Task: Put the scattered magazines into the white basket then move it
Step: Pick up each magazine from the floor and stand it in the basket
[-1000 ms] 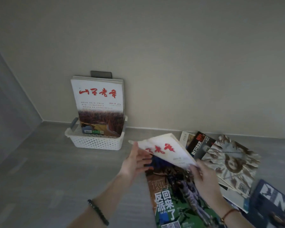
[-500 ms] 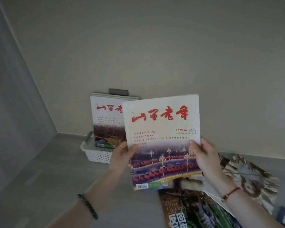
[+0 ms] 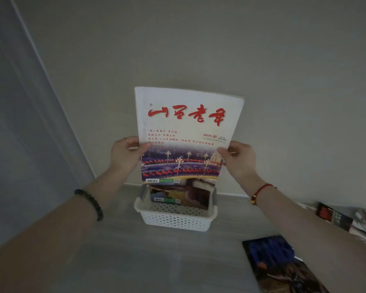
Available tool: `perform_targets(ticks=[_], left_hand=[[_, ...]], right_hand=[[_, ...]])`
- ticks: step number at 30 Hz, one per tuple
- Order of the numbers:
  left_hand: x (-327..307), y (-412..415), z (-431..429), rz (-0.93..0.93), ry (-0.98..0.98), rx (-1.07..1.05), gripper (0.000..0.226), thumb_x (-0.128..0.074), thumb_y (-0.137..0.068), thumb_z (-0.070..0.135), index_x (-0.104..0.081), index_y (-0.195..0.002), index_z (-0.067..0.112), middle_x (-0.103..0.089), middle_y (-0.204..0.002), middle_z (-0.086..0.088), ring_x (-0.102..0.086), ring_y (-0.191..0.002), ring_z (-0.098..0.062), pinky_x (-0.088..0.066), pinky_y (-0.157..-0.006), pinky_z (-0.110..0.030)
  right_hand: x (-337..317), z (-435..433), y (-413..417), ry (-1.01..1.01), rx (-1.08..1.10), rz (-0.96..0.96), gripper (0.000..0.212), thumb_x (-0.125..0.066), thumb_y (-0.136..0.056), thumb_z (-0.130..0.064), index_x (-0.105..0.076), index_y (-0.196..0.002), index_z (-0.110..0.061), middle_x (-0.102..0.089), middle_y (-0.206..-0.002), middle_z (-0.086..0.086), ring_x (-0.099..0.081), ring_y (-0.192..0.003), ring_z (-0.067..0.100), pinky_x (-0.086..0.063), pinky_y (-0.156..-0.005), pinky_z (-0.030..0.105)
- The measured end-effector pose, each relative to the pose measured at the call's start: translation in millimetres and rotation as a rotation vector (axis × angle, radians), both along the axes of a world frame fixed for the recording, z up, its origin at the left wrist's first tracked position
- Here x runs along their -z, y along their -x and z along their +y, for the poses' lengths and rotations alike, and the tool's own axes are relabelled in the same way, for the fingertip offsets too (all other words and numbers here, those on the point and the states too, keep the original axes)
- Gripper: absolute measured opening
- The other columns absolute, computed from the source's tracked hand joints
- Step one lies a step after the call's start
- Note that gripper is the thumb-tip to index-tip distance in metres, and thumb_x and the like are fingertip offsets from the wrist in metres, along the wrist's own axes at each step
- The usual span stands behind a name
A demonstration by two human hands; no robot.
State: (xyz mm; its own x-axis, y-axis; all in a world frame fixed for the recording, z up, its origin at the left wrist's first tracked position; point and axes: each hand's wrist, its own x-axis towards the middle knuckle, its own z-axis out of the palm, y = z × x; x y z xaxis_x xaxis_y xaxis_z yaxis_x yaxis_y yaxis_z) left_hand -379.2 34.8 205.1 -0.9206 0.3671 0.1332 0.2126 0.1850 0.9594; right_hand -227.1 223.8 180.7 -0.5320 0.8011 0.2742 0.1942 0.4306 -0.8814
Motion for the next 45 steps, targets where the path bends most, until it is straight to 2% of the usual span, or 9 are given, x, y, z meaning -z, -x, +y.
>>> perform_targets(ticks=[5, 16, 19, 22, 28, 31, 37, 41, 45], left_hand=[[51, 41, 10, -0.055, 0.075, 0.023, 0.023, -0.066, -0.078, 0.013, -0.063, -0.098, 0.003, -0.066, -0.104, -0.014, -0.063, -0.093, -0.031, -0.051, -0.088, -0.049], [142, 59, 34, -0.05, 0.16, -0.004, 0.019, -0.064, -0.08, 0.018, -0.058, -0.096, 0.009, -0.066, -0.109, -0.013, -0.058, -0.076, -0.011, -0.038, -0.053, -0.008], [148, 60, 37, -0.169, -0.014, -0.057, 0.037, -0.069, -0.076, 0.012, -0.044, -0.103, 0.012, -0.056, -0.114, -0.01, -0.057, -0.101, -0.021, -0.046, -0.068, -0.014], [146, 58, 42, -0.25, -0.081, 0.035, 0.052, -0.062, -0.081, 0.007, -0.033, -0.122, 0.017, -0.049, -0.128, -0.008, -0.048, -0.117, -0.022, -0.046, -0.095, -0.033], [147, 55, 57, -0.264, -0.01, 0.193, 0.043, -0.044, -0.092, 0.017, -0.028, -0.132, 0.02, -0.05, -0.132, -0.005, -0.05, -0.118, -0.023, -0.045, -0.093, -0.039], [149, 57, 58, -0.268, -0.019, 0.198, 0.039, -0.04, -0.094, 0.017, -0.028, -0.131, 0.02, -0.051, -0.129, -0.007, -0.051, -0.116, -0.025, -0.047, -0.093, -0.043], [151, 51, 56, -0.266, -0.029, 0.155, 0.036, -0.041, -0.093, 0.016, -0.034, -0.129, 0.018, -0.054, -0.117, 0.0, -0.056, -0.096, -0.016, -0.046, -0.068, -0.025], [157, 23, 45, -0.247, -0.112, 0.087, 0.028, -0.042, -0.092, 0.006, -0.042, -0.118, 0.014, -0.056, -0.111, -0.002, -0.058, -0.102, -0.024, -0.05, -0.082, -0.039], [161, -33, 35, -0.121, -0.11, 0.062, 0.044, -0.042, -0.086, -0.009, -0.045, -0.124, 0.013, -0.056, -0.116, -0.006, -0.055, -0.102, -0.018, -0.043, -0.091, -0.036]], right_hand=[[45, -1, 29, 0.096, 0.021, -0.089, 0.004, -0.061, -0.083, -0.017, -0.063, -0.08, -0.017, -0.065, -0.083, 0.0, -0.058, -0.062, 0.005, -0.042, -0.048, 0.012], [109, 5, 45, 0.212, 0.157, -0.115, 0.008, -0.061, -0.083, -0.014, -0.061, -0.077, -0.021, -0.067, -0.082, 0.0, -0.057, -0.066, 0.001, -0.04, -0.051, 0.01], [114, 1, 51, 0.198, 0.209, -0.061, 0.017, -0.062, -0.081, -0.011, -0.056, -0.095, -0.017, -0.064, -0.094, 0.001, -0.061, -0.087, 0.017, -0.045, -0.066, 0.018], [110, -6, 61, 0.237, 0.201, -0.055, 0.056, -0.063, -0.08, -0.008, -0.035, -0.128, -0.015, -0.05, -0.125, 0.005, -0.048, -0.115, 0.022, -0.048, -0.091, 0.039], [103, -11, 80, 0.317, 0.131, -0.018, 0.059, -0.056, -0.08, 0.002, -0.027, -0.131, -0.013, -0.048, -0.128, 0.008, -0.047, -0.118, 0.026, -0.046, -0.096, 0.044], [107, -12, 80, 0.277, 0.145, -0.019, 0.057, -0.052, -0.081, 0.004, -0.028, -0.13, -0.014, -0.05, -0.125, 0.008, -0.051, -0.113, 0.027, -0.052, -0.087, 0.047], [109, -6, 61, 0.268, 0.0, -0.059, 0.053, -0.054, -0.083, -0.002, -0.028, -0.122, -0.027, -0.051, -0.107, -0.008, -0.051, -0.099, 0.014, -0.047, -0.053, 0.01], [112, 1, 17, 0.331, -0.017, -0.175, 0.076, -0.056, -0.086, -0.013, -0.008, -0.143, -0.022, -0.028, -0.148, 0.002, -0.032, -0.132, 0.022, -0.041, -0.1, 0.04], [125, 4, -57, 0.351, 0.052, -0.169, 0.072, -0.053, -0.086, -0.005, -0.012, -0.144, -0.02, -0.02, -0.151, 0.003, -0.026, -0.136, 0.021, -0.031, -0.109, 0.043]])
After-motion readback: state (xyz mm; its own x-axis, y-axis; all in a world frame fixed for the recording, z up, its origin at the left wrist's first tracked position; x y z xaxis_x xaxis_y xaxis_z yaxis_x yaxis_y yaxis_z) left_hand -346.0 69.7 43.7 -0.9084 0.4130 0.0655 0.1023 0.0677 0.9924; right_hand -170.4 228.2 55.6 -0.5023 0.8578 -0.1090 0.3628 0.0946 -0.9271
